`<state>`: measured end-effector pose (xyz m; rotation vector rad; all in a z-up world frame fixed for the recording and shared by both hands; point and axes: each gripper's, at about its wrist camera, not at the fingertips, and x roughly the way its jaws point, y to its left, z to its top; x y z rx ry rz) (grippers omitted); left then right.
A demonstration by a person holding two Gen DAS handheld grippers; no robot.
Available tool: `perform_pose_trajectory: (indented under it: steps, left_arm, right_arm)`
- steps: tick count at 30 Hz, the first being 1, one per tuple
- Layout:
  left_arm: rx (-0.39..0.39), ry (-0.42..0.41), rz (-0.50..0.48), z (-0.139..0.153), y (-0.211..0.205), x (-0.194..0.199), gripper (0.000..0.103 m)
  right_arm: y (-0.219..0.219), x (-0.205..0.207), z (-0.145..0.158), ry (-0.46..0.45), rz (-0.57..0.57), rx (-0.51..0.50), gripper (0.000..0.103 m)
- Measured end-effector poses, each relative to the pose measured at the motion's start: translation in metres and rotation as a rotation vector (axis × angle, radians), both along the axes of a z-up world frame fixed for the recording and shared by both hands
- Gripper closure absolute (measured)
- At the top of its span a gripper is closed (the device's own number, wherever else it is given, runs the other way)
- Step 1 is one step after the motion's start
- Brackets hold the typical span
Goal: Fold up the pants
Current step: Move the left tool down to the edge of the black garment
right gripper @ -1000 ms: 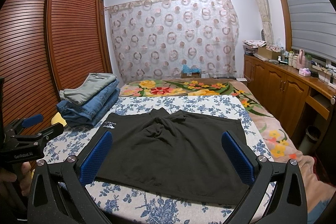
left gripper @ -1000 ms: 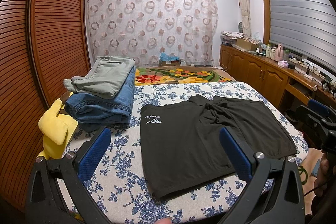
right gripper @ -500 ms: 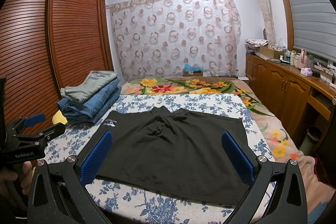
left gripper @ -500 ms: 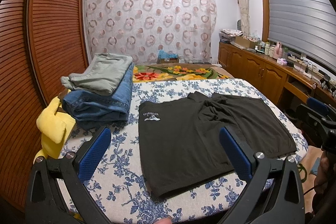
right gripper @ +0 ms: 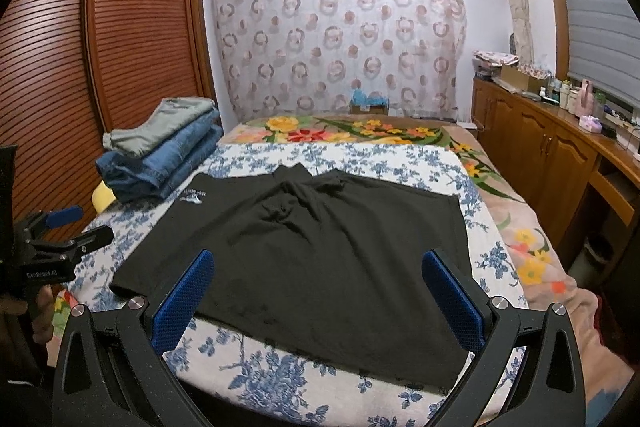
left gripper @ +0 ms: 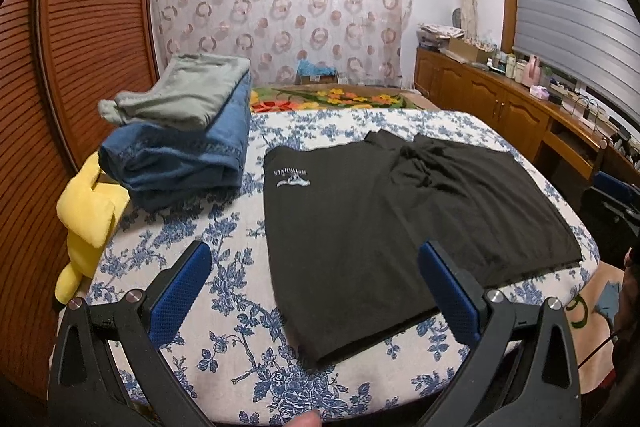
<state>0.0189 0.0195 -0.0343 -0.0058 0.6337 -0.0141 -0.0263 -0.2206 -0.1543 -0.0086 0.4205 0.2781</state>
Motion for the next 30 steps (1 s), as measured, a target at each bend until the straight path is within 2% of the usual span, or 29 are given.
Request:
perform_pose_trajectory:
  steps: [5,13,19,27,30]
  left_arm:
    - [-0.002,0.035,-0.002,-0.016,0.007,0.006,0.000]
    - [-0.026,0.069,-0.005,-0.036,0.021,0.006,0.001]
    - [-0.053,0.102,-0.034,-0.047,0.025,0.004,0.017]
    - [-0.091,0.146,-0.073,-0.058,0.025,-0.006,0.039]
    - [-0.081,0.152,-0.072,-0.059,0.025,-0.009,0.047]
  right_arm:
    - [0.001,0.002,-0.003,0.028,0.010,-0.005,0.001]
    - [-0.003,0.010,-0.014,0.077,0.019,-0.030,0.013]
    - [-0.005,0.010,-0.018,0.126,0.023,-0.050,0.019]
    - [-0.011,0.000,-0.015,0.173,0.020,-0.054,0.020]
    - [-0.012,-0.004,-0.011,0.177,0.015,-0.058,0.020]
